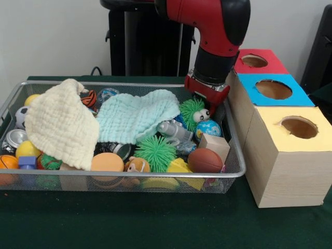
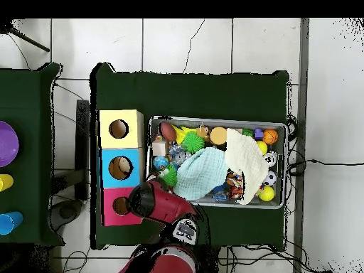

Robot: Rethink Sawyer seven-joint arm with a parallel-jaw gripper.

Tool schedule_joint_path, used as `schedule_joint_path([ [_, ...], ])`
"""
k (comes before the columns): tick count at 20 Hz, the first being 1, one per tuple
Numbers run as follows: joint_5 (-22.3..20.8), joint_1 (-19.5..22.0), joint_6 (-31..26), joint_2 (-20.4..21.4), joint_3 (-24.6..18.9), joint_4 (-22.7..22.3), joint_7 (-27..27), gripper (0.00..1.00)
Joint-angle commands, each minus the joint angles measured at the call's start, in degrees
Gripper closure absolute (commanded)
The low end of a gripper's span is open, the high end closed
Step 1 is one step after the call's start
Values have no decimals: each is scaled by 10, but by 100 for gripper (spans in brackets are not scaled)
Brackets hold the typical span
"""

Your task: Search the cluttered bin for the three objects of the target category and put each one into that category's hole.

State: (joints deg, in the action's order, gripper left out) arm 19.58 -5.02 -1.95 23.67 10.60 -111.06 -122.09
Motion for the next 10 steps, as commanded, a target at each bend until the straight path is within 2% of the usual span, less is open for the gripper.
schedule_joint_path([
  [1,19,-5,-140,89,-30,-25,-99,100],
  [7,0,0,-195,148,-4,-42,-83,100],
  [10,-4,2,-212,157,4,-39,-79,100],
])
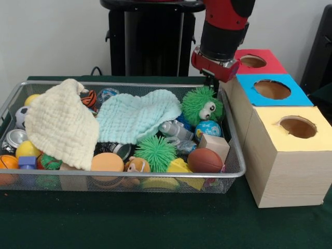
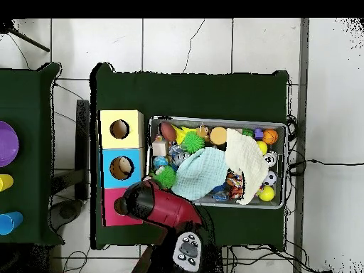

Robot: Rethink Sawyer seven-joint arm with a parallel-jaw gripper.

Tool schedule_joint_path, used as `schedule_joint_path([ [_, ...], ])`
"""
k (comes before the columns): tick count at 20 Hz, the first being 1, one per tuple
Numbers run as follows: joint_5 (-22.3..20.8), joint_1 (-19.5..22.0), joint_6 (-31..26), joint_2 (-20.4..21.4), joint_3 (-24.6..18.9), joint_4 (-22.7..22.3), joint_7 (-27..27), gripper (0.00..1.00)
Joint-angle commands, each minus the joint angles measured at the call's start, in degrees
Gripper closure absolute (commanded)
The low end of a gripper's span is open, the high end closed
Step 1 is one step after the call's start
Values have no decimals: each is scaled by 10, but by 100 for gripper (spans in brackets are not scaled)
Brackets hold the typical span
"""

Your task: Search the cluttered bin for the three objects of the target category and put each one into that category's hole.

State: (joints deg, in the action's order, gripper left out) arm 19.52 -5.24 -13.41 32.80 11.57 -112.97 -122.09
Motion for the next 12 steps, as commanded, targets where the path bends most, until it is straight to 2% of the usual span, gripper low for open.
schedule_joint_path([
  [1,-5,6,-99,69,-6,-23,-78,100],
  [7,-12,2,-111,87,6,-28,-78,100],
  [12,-10,-30,-141,109,30,-30,-101,100],
])
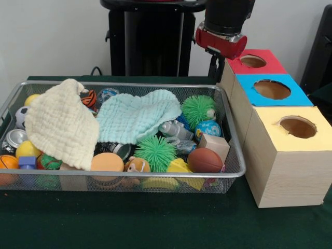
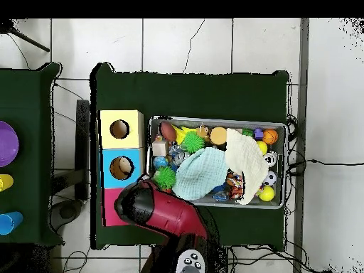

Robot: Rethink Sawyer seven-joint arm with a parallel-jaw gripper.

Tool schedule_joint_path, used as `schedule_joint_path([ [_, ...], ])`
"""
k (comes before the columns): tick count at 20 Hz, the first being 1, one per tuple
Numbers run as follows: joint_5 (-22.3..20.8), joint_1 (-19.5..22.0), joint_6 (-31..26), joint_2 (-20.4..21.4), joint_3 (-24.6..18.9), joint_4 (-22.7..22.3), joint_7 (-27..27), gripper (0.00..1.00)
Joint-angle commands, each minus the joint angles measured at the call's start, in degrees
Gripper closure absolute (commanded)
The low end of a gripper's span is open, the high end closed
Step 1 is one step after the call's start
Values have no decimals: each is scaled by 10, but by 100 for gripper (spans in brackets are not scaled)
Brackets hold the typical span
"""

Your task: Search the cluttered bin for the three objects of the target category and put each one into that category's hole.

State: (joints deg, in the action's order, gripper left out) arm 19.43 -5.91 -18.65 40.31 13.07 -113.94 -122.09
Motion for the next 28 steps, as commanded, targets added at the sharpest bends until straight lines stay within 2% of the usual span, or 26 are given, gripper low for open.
schedule_joint_path([
  [1,-9,-29,-97,38,20,-19,-105,100],
  [5,-1,-43,-110,48,27,-23,-115,100],
  [8,5,-28,-64,31,9,-33,-99,100],
  [10,5,-2,-25,9,-14,-34,-82,100],
  [14,-8,11,-18,-17,-10,-6,-70,100],
  [17,-16,44,-10,-31,-30,5,-42,100],
  [19,-21,53,-10,-35,-34,12,-35,100],
  [28,-35,61,-15,-68,-40,48,-32,100],
])
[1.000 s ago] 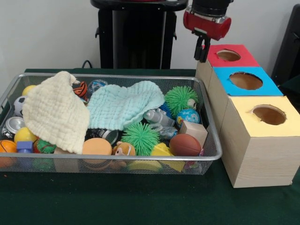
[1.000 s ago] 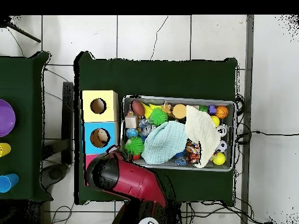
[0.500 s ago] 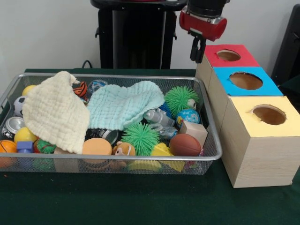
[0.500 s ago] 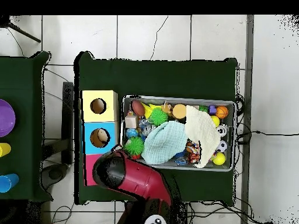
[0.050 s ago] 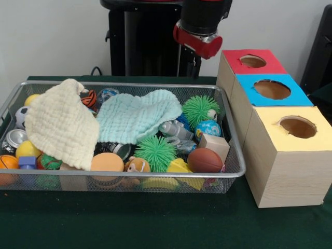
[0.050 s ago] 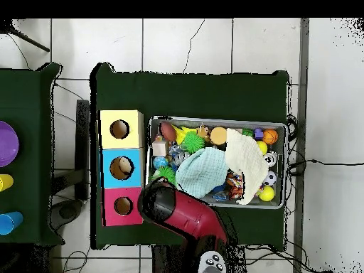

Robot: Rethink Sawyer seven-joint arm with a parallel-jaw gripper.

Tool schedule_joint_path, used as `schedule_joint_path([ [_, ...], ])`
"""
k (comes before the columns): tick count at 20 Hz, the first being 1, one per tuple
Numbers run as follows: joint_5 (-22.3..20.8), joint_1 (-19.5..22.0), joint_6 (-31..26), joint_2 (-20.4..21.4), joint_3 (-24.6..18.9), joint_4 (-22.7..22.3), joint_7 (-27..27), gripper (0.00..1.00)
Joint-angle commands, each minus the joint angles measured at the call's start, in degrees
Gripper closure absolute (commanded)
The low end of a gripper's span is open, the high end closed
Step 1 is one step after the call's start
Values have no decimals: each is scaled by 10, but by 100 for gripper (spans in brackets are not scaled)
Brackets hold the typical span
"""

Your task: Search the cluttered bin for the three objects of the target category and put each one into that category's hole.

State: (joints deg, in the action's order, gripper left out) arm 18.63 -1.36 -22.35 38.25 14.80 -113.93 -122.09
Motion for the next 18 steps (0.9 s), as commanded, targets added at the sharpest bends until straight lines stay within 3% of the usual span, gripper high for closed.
schedule_joint_path([
  [1,-29,14,21,-51,-57,53,-32,100],
  [5,-35,-2,-12,-64,-41,84,-37,100],
  [6,-37,-1,-18,-65,-41,88,-39,0],
  [18,-29,-10,-20,-81,-42,114,-55,0],
])
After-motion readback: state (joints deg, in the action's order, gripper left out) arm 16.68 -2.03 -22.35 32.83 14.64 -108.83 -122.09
